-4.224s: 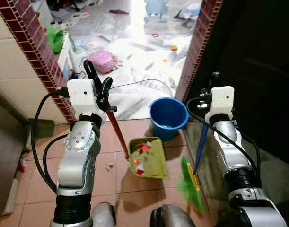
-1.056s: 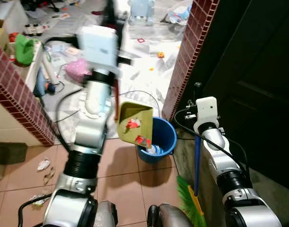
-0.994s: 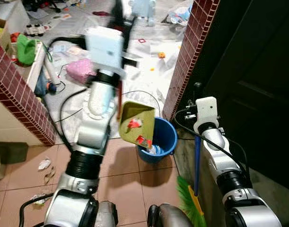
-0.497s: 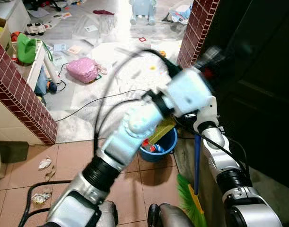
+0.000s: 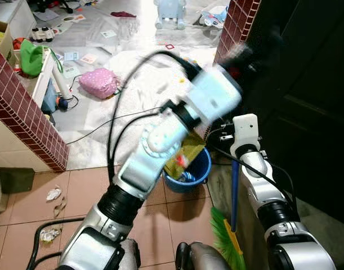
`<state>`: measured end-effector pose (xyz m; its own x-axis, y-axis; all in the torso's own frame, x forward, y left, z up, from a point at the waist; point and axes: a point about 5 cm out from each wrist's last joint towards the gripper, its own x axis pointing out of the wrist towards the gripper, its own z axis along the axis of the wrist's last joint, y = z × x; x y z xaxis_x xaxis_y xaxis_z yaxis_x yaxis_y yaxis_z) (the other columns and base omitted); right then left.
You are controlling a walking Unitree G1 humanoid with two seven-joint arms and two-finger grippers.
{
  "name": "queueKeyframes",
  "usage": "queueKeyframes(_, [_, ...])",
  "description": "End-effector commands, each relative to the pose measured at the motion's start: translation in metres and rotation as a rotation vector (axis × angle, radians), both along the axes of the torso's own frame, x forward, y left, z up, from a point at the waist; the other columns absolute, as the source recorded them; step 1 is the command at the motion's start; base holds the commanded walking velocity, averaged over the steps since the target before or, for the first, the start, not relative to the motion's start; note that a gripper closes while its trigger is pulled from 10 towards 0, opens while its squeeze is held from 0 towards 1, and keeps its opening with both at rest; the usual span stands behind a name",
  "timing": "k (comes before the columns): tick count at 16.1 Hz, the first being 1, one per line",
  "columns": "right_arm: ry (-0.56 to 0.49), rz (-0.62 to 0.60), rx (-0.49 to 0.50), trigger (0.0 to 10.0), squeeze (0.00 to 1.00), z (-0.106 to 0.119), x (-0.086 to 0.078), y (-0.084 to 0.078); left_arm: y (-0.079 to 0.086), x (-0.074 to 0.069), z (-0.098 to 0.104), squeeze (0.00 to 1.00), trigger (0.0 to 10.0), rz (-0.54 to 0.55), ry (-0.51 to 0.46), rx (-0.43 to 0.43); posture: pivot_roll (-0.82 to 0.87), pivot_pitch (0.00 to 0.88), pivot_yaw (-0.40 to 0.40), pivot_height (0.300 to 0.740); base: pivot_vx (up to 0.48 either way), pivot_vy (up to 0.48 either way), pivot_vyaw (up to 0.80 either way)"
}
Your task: Sweep floor
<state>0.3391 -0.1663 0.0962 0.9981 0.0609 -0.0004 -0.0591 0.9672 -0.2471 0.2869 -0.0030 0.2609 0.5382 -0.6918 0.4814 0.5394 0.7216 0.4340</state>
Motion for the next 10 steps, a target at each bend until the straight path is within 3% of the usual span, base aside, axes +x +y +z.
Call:
queueKeyframes(1, [-0.036,-0.003,-0.008,10.0,0.0,0.008,0.004,-0.002,-0.001,-0.009,0.017,0.0,10.0,0.026,-0.184,0.046,-0.03,0.113,-0.038,0.74,0.0,0.0,0.0])
queueKeyframes(2, [-0.036,-0.003,-0.009,10.0,0.0,0.009,0.004,-0.002,-0.006,-0.013,0.013,0.0,10.0,-0.024,-0.192,0.078,-0.03,0.111,-0.042,0.74,0.0,0.0,0.0])
queueKeyframes(3, [-0.036,-0.001,-0.01,10.0,0.0,0.009,0.005,-0.002,-0.005,-0.012,0.014,0.0,10.0,-0.035,-0.12,0.003,-0.03,0.113,-0.041,0.74,0.0,0.0,0.0])
queueKeyframes(4, [-0.038,-0.002,-0.01,10.0,0.0,0.009,0.005,-0.002,0.004,-0.004,0.018,0.0,10.0,0.023,-0.095,-0.042,-0.03,0.113,-0.041,0.74,0.0,0.0,0.0])
queueKeyframes(7, [-0.043,-0.002,-0.009,10.0,0.0,0.011,0.006,-0.001,0.021,0.006,0.03,0.0,10.0,0.126,-0.146,-0.089,-0.03,0.113,-0.034,0.74,0.0,0.0,0.0])
queueKeyframes(8, [-0.046,0.0,-0.008,10.0,0.0,0.013,0.007,0.0,0.043,0.018,0.049,0.0,10.0,0.225,-0.119,-0.227,-0.04,0.131,-0.035,0.74,0.0,0.0,0.0])
queueKeyframes(10, [-0.048,-0.001,-0.007,10.0,0.0,0.013,0.007,0.0,0.068,0.024,0.066,0.0,10.0,0.348,-0.134,-0.337,-0.03,0.122,-0.038,0.74,0.0,0.0,0.0])
